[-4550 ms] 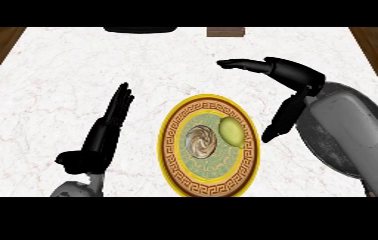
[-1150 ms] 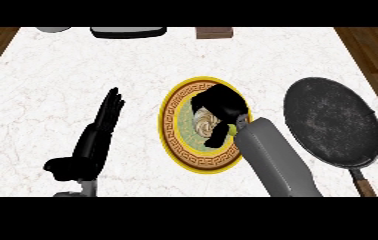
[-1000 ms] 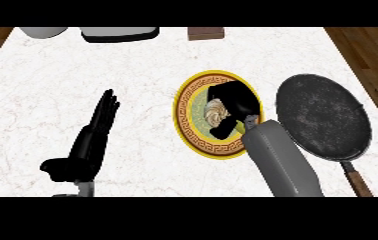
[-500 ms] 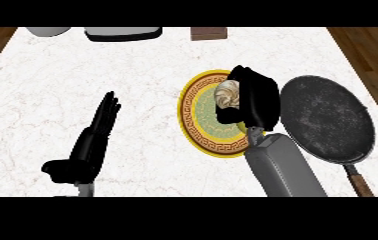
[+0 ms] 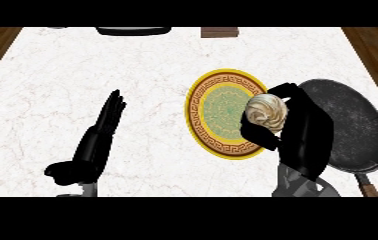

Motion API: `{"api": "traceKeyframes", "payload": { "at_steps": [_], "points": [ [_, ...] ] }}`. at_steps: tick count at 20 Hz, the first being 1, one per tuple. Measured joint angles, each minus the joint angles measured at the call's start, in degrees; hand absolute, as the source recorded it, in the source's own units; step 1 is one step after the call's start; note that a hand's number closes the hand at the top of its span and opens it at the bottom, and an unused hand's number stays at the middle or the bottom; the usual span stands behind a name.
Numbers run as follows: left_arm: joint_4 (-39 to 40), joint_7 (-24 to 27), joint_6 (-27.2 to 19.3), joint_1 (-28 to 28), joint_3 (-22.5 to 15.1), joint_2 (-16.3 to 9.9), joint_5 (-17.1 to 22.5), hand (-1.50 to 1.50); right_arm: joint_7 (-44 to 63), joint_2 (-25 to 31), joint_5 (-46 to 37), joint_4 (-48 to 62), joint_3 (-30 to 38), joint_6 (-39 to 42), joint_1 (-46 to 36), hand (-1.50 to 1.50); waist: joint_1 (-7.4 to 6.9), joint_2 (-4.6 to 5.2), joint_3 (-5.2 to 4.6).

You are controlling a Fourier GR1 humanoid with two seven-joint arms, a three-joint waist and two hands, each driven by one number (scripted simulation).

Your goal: Pick the cupcake from the plate and place it in the pan

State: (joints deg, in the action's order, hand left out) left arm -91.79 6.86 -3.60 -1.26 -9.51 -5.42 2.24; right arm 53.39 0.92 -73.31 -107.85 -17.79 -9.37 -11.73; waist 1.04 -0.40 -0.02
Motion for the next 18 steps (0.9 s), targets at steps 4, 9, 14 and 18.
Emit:
{"api": "traceKeyframes", "payload": {
  "at_steps": [4, 9, 14, 18],
  "points": [
    [0.4, -0.2, 0.3, 0.6, 0.2, 0.4, 0.0, 0.00, -3.3, 3.3, 1.1, -1.0, 4.8, -4.7, 4.6, 1.50, -0.50, 0.24, 0.02],
    [1.4, -0.6, 0.5, 2.2, 0.3, 0.7, -0.5, 0.00, -9.2, 9.4, 2.4, 3.7, 12.9, -10.9, 6.1, 1.50, -0.77, 0.42, 0.05],
    [0.2, -1.2, 0.5, 2.0, 0.2, 0.9, -0.9, 0.00, -15.7, 13.9, 7.6, 10.6, 21.3, -18.7, 4.6, 1.50, -1.09, 0.44, 0.06],
    [1.0, -1.7, 1.3, 3.6, 1.1, 0.9, -0.4, 0.00, -23.2, 16.5, 14.4, 20.4, 26.6, -25.3, 1.8, 1.50, -1.22, 0.50, 0.07]
  ]
}}
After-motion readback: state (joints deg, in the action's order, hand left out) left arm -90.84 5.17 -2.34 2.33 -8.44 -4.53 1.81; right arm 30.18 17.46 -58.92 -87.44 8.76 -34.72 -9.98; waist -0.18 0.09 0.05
